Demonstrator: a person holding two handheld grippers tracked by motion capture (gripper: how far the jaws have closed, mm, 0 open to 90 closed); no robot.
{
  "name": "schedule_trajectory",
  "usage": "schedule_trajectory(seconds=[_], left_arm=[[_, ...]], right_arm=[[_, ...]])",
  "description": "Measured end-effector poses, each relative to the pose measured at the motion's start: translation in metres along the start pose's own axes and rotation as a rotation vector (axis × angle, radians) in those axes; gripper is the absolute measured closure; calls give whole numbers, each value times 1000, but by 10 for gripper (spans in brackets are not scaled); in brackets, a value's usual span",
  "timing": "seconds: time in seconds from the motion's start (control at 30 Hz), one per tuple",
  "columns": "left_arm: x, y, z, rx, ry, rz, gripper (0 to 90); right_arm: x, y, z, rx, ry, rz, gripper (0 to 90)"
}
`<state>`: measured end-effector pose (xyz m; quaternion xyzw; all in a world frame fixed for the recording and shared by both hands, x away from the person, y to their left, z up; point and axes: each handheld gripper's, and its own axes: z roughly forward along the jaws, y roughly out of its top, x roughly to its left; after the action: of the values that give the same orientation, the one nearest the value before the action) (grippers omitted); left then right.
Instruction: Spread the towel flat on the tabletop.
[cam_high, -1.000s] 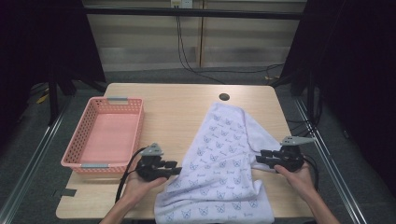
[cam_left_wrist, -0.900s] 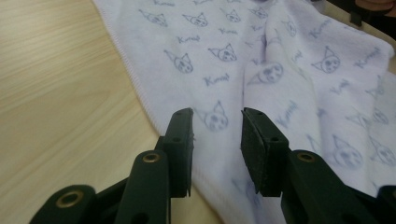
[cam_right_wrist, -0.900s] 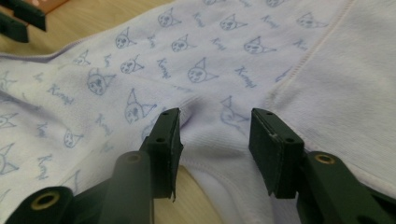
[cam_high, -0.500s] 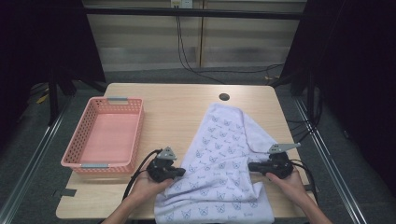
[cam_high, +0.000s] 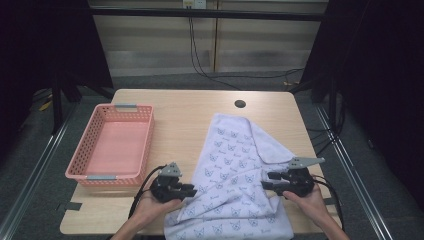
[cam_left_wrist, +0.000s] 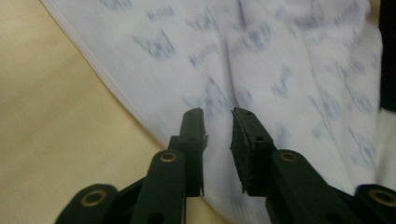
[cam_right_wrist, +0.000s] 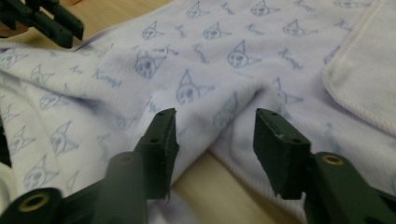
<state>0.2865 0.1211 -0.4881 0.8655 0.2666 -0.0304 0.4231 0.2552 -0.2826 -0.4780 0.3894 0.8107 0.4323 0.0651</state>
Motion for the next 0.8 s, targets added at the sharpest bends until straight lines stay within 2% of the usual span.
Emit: schedule_trajectory(seconds=[0.03,0.07,0.1,0.2,0.27,0.3,0.33,0.37,0.4,0.43,0.57,0.6,0.63,0.67,0.7,0.73,0.8], left_arm=[[4,7,5,0,-1,2,722],[12,20,17,-10,27,25,690],[12,20,17,-10,27,25,667],[24,32,35,-23,43,8,652],[26,33,44,17,54,29,664],[25,31,46,20,48,38,684],[23,29,45,20,56,32,698],[22,26,42,26,61,24,786],[20,23,39,32,59,30,786],[16,19,35,37,64,49,801],[0,-1,21,41,42,46,868],[-5,-5,18,46,27,39,870],[-15,-13,11,58,11,57,871],[-15,-13,11,58,11,57,871],[-19,-16,7,77,-2,61,871],[-23,-19,4,87,-16,48,871],[-31,-27,-3,110,-37,56,870]], right_arm=[[0,0,0,0,0,0,472],[-5,6,9,1,-27,-1,425],[-5,6,9,1,-27,-1,425],[-12,12,22,23,-56,-2,411],[-14,10,30,58,-58,-6,497],[-12,7,31,76,-56,-4,520],[-11,6,31,73,-62,-11,573],[-9,3,25,82,-38,-2,717],[-9,3,25,82,-38,-2,717],[-9,0,22,90,-29,4,760],[3,-12,11,129,-11,-9,791],[7,-15,9,136,-9,-13,795],[18,-20,4,150,2,-25,800],[24,-23,2,158,10,-32,803],[24,-23,2,158,10,-32,803],[29,-26,-1,167,19,-32,803],[40,-32,-6,182,39,-34,803]])
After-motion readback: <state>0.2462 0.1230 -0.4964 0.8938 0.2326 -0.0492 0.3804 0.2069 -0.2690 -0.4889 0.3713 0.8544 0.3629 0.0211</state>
